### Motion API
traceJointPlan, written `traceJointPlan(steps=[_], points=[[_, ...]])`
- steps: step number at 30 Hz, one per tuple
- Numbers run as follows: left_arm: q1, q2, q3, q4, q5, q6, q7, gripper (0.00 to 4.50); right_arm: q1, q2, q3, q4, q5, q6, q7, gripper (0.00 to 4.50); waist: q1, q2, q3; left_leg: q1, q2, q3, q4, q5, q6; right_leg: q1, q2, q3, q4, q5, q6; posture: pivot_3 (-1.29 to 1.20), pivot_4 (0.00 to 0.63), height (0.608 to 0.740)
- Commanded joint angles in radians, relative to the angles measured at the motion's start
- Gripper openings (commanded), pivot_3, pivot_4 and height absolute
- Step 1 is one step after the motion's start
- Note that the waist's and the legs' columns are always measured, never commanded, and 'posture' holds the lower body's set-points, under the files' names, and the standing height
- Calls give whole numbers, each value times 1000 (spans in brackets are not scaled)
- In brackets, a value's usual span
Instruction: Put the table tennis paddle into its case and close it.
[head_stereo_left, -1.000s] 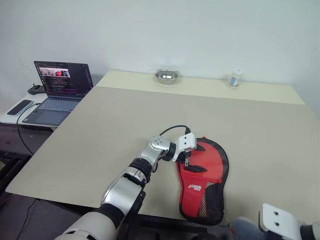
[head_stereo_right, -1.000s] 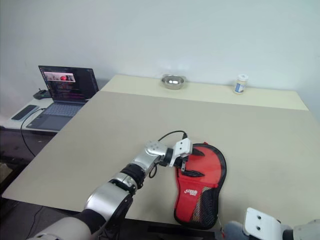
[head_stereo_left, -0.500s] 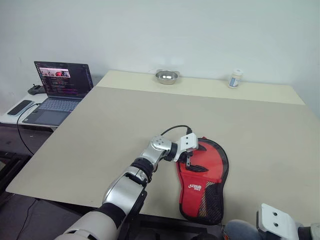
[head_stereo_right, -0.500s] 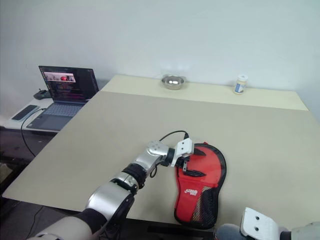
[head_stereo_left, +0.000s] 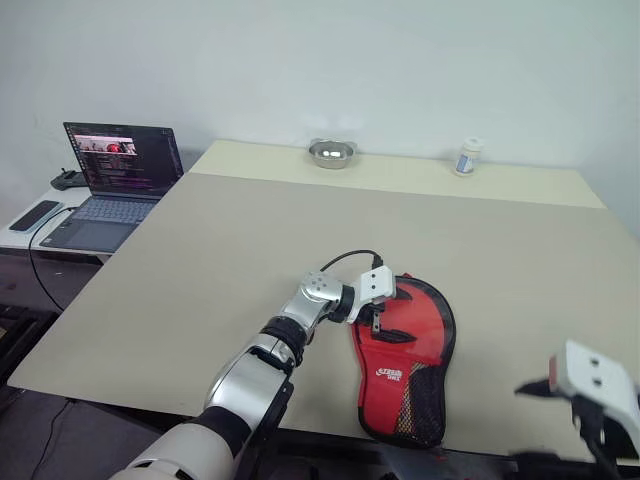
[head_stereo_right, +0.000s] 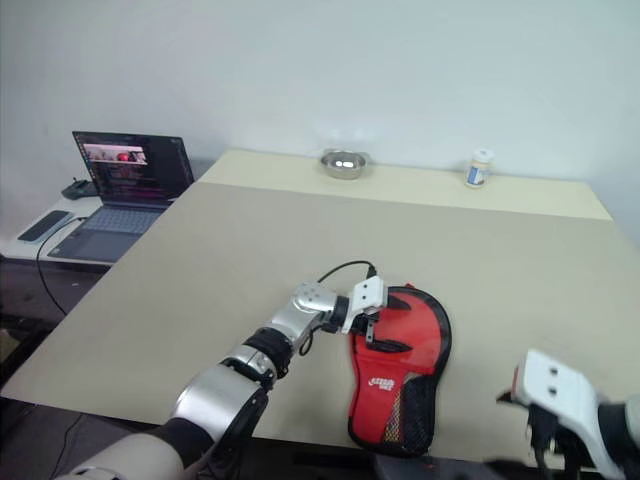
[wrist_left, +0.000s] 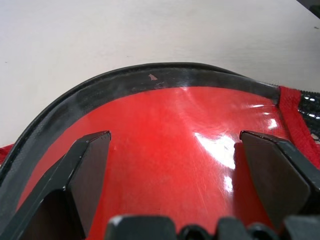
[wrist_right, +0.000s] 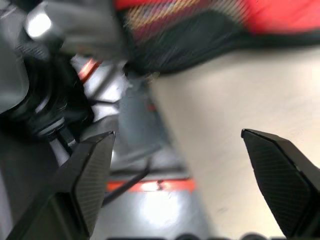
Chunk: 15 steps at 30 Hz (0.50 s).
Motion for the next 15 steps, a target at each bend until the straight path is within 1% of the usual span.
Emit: traceJointPlan(steps=[1,3,4,6,7,9,11,13,15], points=[[19,0,0,-15,16,4,1,4500,-170,23,126,164,-39,-60,-95,4494,-2,0,2,0,0,0,0,0,0,0,0,0,-1,0,0,0,150,740],[16,18,20,-98,-19,1,-33,4500,-250,71,195,250,-87,-140,-128,4494,-1,0,2,-3,0,0,0,0,0,-2,0,0,-1,1,-1,0,150,740],[18,25,27,-134,-31,4,-45,4500,-271,90,214,279,-103,-171,-135,4494,-3,-1,3,-5,0,0,0,0,0,-5,0,0,0,3,-5,0,150,740],[35,44,38,-227,-58,29,-68,4500,-292,124,235,333,-133,-238,-126,4494,-3,5,6,-9,0,1,-1,0,0,-9,0,1,1,4,-6,0,150,740],[58,70,50,-318,-88,70,-89,4500,-308,150,250,372,-156,-290,-128,4494,-4,8,8,-9,0,1,-1,0,0,-9,0,1,1,4,-6,0,150,740],[122,149,85,-532,-166,184,-134,4500,-351,206,286,449,-189,-377,-140,4494,-9,11,11,-9,0,2,-2,0,-1,-10,0,2,1,3,-7,0,150,740],[214,251,120,-741,-224,308,-149,4500,-410,268,302,568,-210,-445,-160,4494,-22,14,14,-9,1,2,-3,1,-4,-11,1,3,0,2,-8,0,150,740],[292,334,142,-881,-250,392,-139,4500,-441,285,310,673,-242,-513,-141,4494,-25,18,16,-8,1,2,-3,1,-5,-11,1,3,1,1,-9,0,150,740],[355,405,167,-977,-289,469,-143,4500,-461,277,317,752,-262,-565,-109,4494,-25,23,17,-7,1,3,-3,1,-5,-10,1,3,1,1,-9,0,150,740]])
